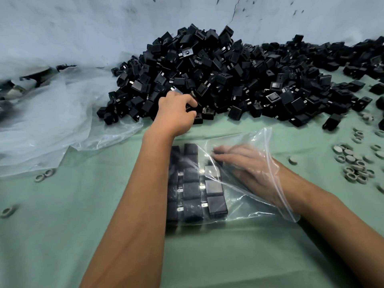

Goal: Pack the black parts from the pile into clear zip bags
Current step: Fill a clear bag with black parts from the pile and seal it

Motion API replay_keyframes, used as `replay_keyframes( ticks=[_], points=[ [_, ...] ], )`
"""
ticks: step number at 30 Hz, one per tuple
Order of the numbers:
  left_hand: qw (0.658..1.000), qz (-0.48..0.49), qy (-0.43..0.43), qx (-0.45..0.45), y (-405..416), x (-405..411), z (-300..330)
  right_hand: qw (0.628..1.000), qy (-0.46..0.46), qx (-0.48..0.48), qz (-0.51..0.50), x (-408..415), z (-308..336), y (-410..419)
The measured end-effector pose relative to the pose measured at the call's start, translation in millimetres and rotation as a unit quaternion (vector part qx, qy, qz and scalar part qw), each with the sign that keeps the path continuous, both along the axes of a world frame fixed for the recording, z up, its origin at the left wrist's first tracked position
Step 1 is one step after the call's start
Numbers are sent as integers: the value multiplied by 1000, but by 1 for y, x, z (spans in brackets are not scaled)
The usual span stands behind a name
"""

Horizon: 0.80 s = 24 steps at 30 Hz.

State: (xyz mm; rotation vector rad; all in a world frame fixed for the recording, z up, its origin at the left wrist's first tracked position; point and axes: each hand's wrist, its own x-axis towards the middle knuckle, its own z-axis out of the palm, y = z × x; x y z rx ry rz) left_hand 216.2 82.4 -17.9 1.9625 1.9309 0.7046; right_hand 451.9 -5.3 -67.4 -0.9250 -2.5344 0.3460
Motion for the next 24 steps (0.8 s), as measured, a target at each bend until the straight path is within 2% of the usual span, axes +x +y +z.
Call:
replay_keyframes(
  ticks=[3,7,10,12,14,24],
  points=[
    [1000,14,-9,-19,-2,0,-1,999,-9,-46,14,-2,3,0],
    [996,2,-70,55,-5,1,7,998,17,-53,-18,8,1,2],
    [983,-109,-141,-41,-10,2,11,999,20,-27,-19,8,-4,5],
    [965,-179,-137,-130,-13,7,9,1000,11,-20,-3,6,-6,7],
    [953,-207,-124,-184,-13,13,6,1000,10,-20,6,7,-10,11],
    [956,-216,-103,-167,-11,30,-3,1000,24,-15,6,13,-27,23]
  ],
)
